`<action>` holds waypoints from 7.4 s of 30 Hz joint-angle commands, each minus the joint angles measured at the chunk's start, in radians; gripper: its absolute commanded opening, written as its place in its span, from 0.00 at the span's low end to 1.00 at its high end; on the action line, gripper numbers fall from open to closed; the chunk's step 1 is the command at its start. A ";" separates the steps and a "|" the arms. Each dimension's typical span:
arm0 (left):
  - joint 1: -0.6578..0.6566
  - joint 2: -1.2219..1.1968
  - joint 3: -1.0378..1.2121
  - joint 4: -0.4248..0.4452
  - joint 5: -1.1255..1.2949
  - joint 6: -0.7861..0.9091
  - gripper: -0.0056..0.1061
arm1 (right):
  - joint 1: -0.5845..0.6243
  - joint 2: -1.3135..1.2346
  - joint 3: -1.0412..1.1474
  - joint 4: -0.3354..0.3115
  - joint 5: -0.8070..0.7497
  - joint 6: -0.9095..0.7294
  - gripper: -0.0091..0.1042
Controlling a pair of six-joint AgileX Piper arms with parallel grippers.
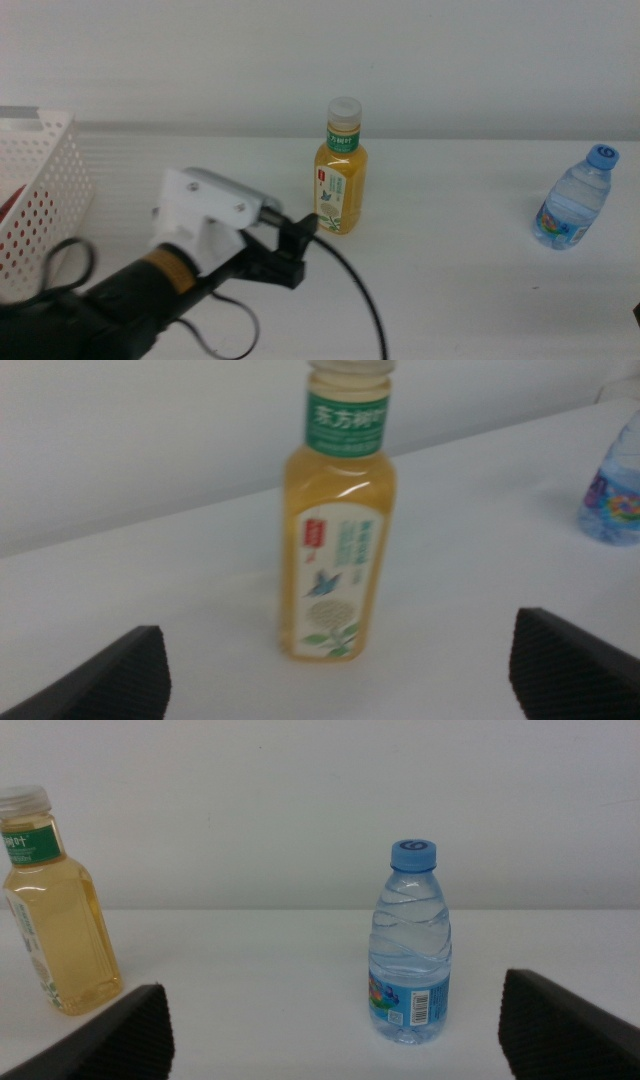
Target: Use arms to grab the bottles and put them into the dustbin to the left of the table.
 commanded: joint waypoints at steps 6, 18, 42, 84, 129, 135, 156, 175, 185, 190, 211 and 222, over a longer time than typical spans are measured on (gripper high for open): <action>-0.068 0.182 -0.130 -0.035 -0.045 -0.057 0.85 | -0.009 -0.040 0.043 -0.004 -0.009 -0.010 0.84; -0.087 0.378 -0.268 -0.069 -0.095 -0.052 0.85 | -0.009 -0.040 0.043 -0.004 -0.009 -0.010 0.84; -0.034 0.469 -0.298 -0.018 -0.214 -0.045 0.85 | -0.009 -0.040 0.043 -0.004 -0.009 -0.010 0.84; 0.002 0.574 -0.436 0.030 -0.145 -0.093 0.85 | -0.009 -0.040 0.043 -0.004 -0.009 -0.010 0.84; 0.007 0.738 -0.649 0.048 -0.143 -0.096 0.85 | -0.009 -0.040 0.043 -0.004 -0.009 -0.010 0.84; 0.007 0.764 -0.683 0.031 -0.130 -0.055 0.85 | -0.009 -0.040 0.043 -0.004 -0.009 -0.010 0.84; 0.007 0.781 -0.712 0.011 -0.114 -0.047 0.37 | -0.009 -0.040 0.043 -0.004 -0.009 -0.010 0.84; 0.007 0.130 -0.592 0.014 0.822 0.005 0.03 | -0.009 -0.040 0.043 -0.004 -0.009 -0.010 0.84; 0.181 -0.028 -0.761 0.073 1.538 0.110 0.03 | -0.009 -0.040 0.043 -0.004 -0.009 -0.010 0.84; 0.395 0.023 -0.940 0.073 1.838 0.292 0.03 | -0.009 -0.040 0.043 -0.004 -0.009 -0.010 0.84; 1.003 0.337 -1.199 0.082 1.982 0.551 0.03 | -0.009 -0.040 0.043 -0.004 -0.009 -0.010 0.84; 1.003 0.374 -1.093 0.087 1.952 0.528 0.04 | -0.009 -0.040 0.043 -0.004 -0.009 -0.010 0.84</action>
